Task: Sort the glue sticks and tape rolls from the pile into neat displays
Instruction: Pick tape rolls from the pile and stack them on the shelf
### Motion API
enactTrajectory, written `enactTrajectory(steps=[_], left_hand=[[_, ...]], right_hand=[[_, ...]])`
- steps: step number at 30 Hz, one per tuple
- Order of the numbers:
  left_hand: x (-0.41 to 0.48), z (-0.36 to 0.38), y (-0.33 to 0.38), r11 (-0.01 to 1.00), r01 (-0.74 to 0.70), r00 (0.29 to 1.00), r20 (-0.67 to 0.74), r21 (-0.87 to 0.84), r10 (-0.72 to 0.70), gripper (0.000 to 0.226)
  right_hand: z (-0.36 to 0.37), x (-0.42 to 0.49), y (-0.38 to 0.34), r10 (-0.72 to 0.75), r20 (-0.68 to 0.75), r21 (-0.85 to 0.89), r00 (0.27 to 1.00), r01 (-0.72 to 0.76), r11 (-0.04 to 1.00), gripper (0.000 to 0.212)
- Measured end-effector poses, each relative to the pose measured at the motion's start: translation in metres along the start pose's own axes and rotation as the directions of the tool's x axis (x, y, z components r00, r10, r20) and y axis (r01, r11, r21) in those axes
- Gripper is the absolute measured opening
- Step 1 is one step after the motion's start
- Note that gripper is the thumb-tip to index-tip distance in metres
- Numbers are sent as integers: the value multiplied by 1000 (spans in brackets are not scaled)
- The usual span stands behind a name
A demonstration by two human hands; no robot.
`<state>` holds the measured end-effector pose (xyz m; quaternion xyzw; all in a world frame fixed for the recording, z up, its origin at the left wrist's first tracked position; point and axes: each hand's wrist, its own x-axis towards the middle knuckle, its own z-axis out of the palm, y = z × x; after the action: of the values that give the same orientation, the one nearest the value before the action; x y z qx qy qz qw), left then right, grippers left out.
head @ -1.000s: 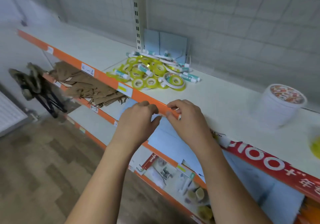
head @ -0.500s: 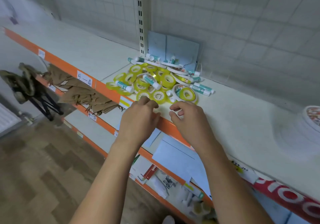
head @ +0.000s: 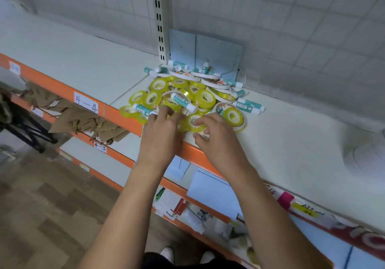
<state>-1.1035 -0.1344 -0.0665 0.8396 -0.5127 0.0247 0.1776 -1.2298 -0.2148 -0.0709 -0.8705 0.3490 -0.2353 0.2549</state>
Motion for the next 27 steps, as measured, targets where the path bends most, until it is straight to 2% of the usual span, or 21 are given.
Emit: enactTrajectory(steps=[4,7,13,19,22,27], left_hand=[[8,-7,-13,987,-93,996,-3,-131,94,51],[14,-7,-23,978,-158,987,-6,-138,159,51],[19,-5,-39,955,-234,970,25,-181,242,51],[23,-6,-37,932,-289,954,11,-221,299,51],[23,-6,-30,916,-317,943,23,-247,333,49],[24,-2,-2,864,-389,902,56,-320,427,48]], right_hand=[[14,10,-8,28,-54,-94,998,-33,995,34],[25,16,-11,70,-66,-192,995,-82,978,41],[39,19,-14,126,-132,-249,983,-156,956,28],[31,10,-18,161,-171,-194,972,-194,962,18],[21,-2,-20,183,-257,-83,949,-211,974,13],[0,-28,-11,279,-297,74,913,-269,960,17]])
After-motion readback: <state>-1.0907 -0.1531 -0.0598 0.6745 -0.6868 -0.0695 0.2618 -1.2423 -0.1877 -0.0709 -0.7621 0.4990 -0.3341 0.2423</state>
